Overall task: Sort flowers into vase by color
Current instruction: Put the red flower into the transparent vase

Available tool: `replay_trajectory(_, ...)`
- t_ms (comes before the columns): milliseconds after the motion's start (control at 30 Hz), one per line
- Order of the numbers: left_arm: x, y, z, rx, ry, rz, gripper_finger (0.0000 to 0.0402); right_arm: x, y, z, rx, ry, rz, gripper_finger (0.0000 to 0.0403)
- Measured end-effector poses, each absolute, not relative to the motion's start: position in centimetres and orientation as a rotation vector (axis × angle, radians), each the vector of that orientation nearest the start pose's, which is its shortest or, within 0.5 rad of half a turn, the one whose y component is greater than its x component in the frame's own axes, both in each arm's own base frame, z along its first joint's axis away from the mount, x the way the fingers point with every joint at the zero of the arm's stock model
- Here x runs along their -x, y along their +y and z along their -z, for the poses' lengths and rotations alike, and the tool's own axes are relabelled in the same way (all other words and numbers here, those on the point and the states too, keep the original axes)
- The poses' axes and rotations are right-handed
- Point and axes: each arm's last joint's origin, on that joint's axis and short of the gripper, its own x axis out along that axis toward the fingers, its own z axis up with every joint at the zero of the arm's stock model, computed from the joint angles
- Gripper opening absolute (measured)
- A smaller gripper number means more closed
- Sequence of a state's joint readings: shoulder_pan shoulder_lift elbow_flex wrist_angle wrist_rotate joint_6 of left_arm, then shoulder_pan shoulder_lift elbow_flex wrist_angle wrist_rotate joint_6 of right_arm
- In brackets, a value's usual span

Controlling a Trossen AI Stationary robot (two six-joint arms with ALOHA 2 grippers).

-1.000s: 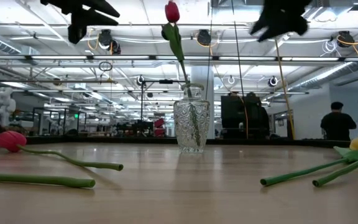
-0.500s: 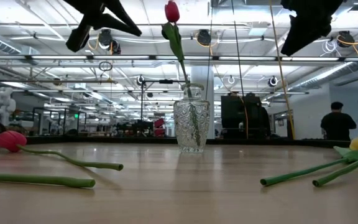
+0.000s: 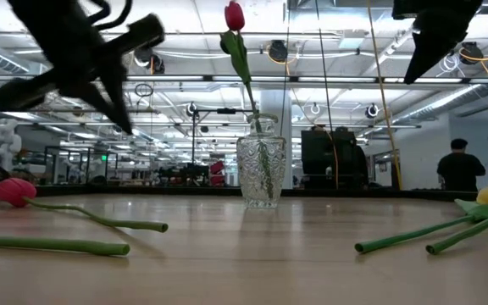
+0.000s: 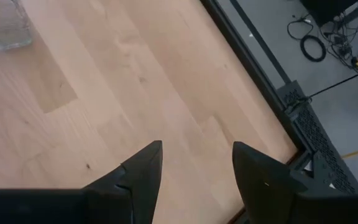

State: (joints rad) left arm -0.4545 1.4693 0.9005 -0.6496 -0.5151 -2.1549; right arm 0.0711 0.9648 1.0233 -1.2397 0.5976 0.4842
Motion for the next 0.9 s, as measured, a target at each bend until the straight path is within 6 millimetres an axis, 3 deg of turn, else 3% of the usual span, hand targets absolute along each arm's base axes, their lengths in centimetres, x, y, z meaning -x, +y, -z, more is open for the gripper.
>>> replay_trajectory(233,-22.8,-9.9,-19.0,1.347,0.716,-1.203,0.0002,-14.3,-0.6,-31.2,-0.036,0.959,0.716,0.0187)
replay_trajectory(567,-22.5,-9.8,-18.6,1.103,0.854,-1.07,0.001,-14.1,-0.8,-31.5,-0.035,0.894,0.779,0.0187)
replay_trajectory(767,-22.4,-9.9,-18.5,1.263,0.84,-1.149,0.0042,-14.3,-0.8,-31.7,-0.067,0.854,0.797,0.0187)
replay_trajectory(900,-22.3,-10.2,-18.4,1.345,0.934,-1.165,0.0081,-14.5,-0.8,-31.8,-0.078,0.831,0.794,0.0187)
